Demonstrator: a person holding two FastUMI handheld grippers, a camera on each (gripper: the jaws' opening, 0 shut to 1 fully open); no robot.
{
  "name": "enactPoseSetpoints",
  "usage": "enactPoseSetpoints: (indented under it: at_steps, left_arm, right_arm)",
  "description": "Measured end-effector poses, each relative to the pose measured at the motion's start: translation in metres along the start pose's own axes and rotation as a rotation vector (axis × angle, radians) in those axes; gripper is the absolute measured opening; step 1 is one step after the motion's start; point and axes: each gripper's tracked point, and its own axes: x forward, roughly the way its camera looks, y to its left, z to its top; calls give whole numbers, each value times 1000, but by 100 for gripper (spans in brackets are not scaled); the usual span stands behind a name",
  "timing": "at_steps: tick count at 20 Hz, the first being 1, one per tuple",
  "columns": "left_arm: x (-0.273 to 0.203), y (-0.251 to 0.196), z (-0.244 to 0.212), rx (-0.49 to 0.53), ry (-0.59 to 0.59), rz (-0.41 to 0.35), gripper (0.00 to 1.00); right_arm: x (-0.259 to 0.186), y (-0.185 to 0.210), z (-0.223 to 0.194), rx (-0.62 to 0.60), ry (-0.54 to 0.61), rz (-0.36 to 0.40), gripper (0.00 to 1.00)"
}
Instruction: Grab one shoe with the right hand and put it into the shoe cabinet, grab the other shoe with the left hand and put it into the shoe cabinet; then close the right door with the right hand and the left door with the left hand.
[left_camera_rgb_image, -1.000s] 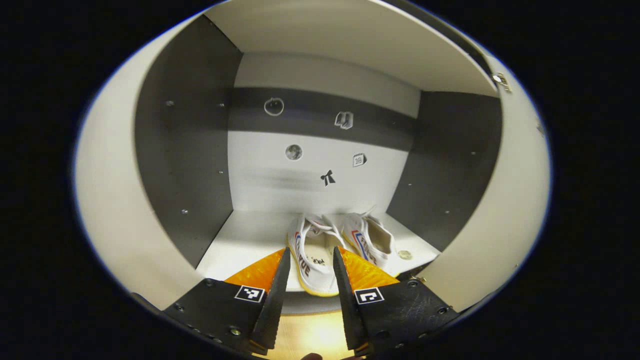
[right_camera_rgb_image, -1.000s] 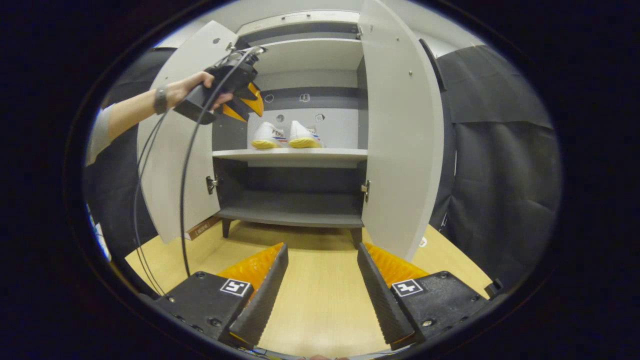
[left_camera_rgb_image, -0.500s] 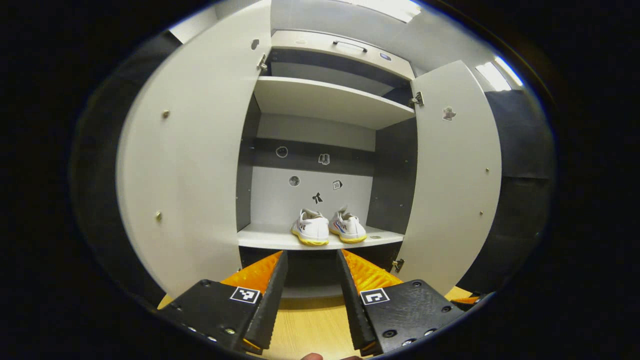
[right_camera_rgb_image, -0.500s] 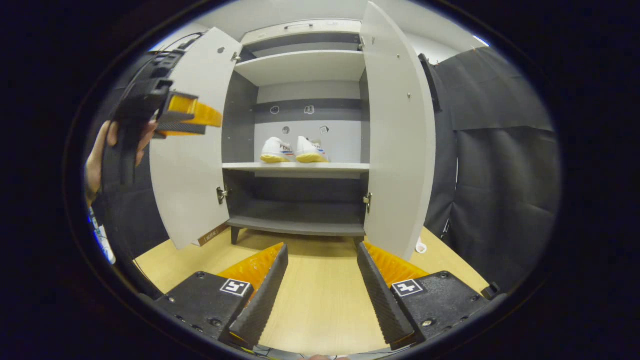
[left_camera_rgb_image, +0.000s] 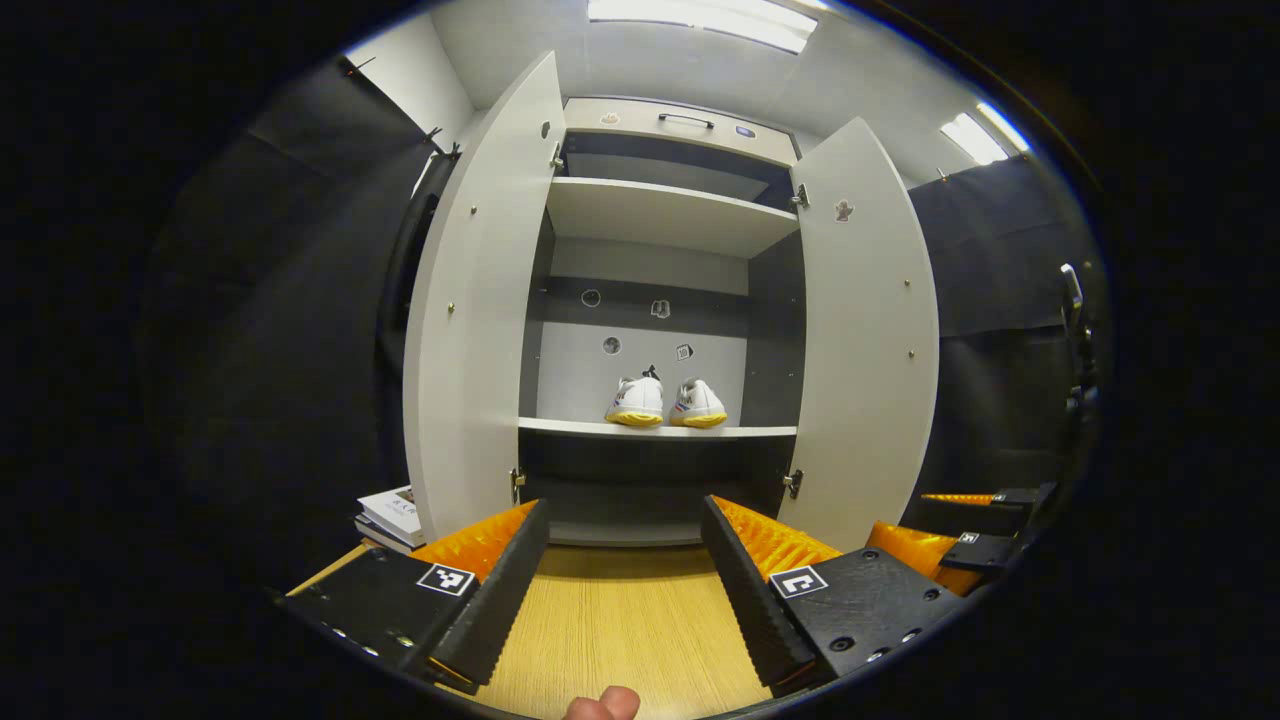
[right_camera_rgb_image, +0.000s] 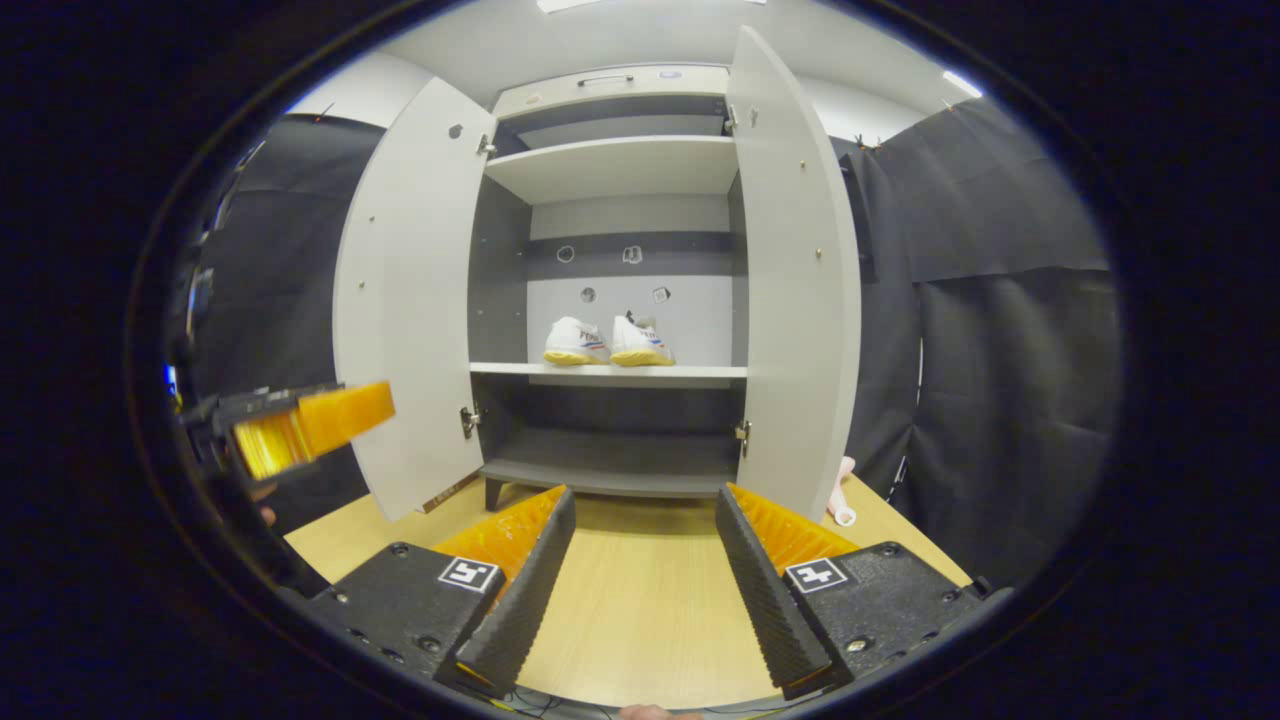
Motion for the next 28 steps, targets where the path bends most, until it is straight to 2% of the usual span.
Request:
enactPoseSetpoints:
  at_steps: [4,7,13,15,19,21,24,28]
  left_arm:
    - [-11,-10,-22,30,45,-13,93]
    - [-11,-18,-31,26,70,-40,93]
    - [-6,-29,-37,18,96,-80,93]
    - [-4,-33,-35,20,97,-94,93]
    - [-1,-39,-32,32,93,-108,93]
    - [-2,-41,-35,33,102,-113,93]
    - [-2,-42,-38,38,116,-113,93]
    - [2,-35,-40,42,126,-91,93]
  right_arm:
    - [-12,-10,11,12,-14,-27,91]
    - [-22,-41,31,51,-28,-74,91]
    - [-46,-140,72,51,-76,-287,90]
    - [-43,-157,89,78,-81,-318,91]
    - [-21,-198,146,63,-166,-354,91]
    - [-1,-219,169,46,-158,-396,90]
    - [39,-224,205,58,-189,-371,89]
    - [77,-235,229,75,-192,-346,91]
